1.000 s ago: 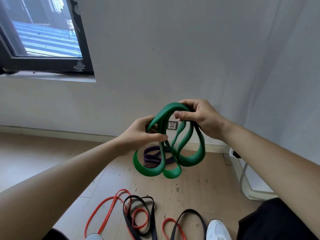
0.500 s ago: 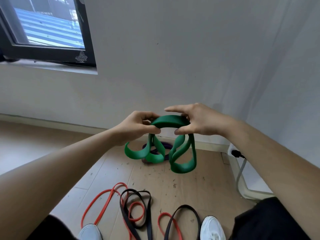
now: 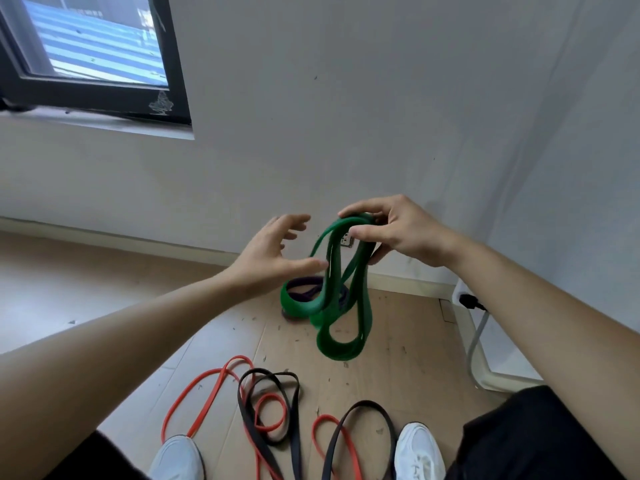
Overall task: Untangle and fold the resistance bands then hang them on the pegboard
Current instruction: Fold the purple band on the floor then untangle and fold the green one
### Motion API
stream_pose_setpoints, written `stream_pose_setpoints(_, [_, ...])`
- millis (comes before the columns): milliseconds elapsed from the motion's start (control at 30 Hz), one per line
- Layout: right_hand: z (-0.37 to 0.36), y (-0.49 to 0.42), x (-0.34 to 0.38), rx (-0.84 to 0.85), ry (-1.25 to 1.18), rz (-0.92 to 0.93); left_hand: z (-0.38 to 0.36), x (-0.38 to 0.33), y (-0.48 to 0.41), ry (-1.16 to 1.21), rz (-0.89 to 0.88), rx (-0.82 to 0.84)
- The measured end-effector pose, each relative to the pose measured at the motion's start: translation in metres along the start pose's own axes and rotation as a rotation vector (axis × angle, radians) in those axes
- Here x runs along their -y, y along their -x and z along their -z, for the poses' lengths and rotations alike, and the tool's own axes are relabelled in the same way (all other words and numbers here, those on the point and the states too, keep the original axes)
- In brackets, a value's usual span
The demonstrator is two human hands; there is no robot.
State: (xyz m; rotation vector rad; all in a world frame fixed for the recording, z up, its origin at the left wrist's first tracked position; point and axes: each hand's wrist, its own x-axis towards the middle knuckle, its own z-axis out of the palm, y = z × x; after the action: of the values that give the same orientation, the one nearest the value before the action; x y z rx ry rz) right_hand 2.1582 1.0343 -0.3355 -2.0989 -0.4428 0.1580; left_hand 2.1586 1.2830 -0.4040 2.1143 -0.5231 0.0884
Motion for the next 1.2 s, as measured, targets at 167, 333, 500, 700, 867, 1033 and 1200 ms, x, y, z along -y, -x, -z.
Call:
stream_pose_setpoints(167, [-0.008,0.005,0.002,-0.127,-0.207,0.023,-0.027,-0.012,0.018,-0.082,-0.043,0.014])
stream_pose_setpoints(333, [-0.021,0.007,0.01,-0.265,-0.473,0.031,-0.059,-0.011,0.032,-0.197,-0.018,-0.177])
stream_pose_setpoints(500, [-0.012,0.017,0.008,-0.185,-0.552,0.001,-0.067,0.013,0.043,-0.226,-0.103,-0.339])
stream_pose_setpoints(700, [-0.005,0.021,-0.016,-0.062,-0.53,-0.1,-0.06,0.036,0.045,-0.389,-0.238,-0.341])
stream_pose_setpoints(867, [-0.017,0.008,-0.054,-0.05,-0.416,-0.28,-0.054,0.055,0.033,-0.561,-0.14,-0.145])
stream_pose_setpoints(1033, [-0.058,-0.015,-0.119,0.02,-0.3,-0.491,-0.056,0.098,0.016,-0.762,-0.054,0.081])
stream_pose_setpoints(1200, [-0.103,-0.046,-0.185,0.012,-0.354,-0.594,-0.071,0.164,0.001,-0.802,-0.014,0.148])
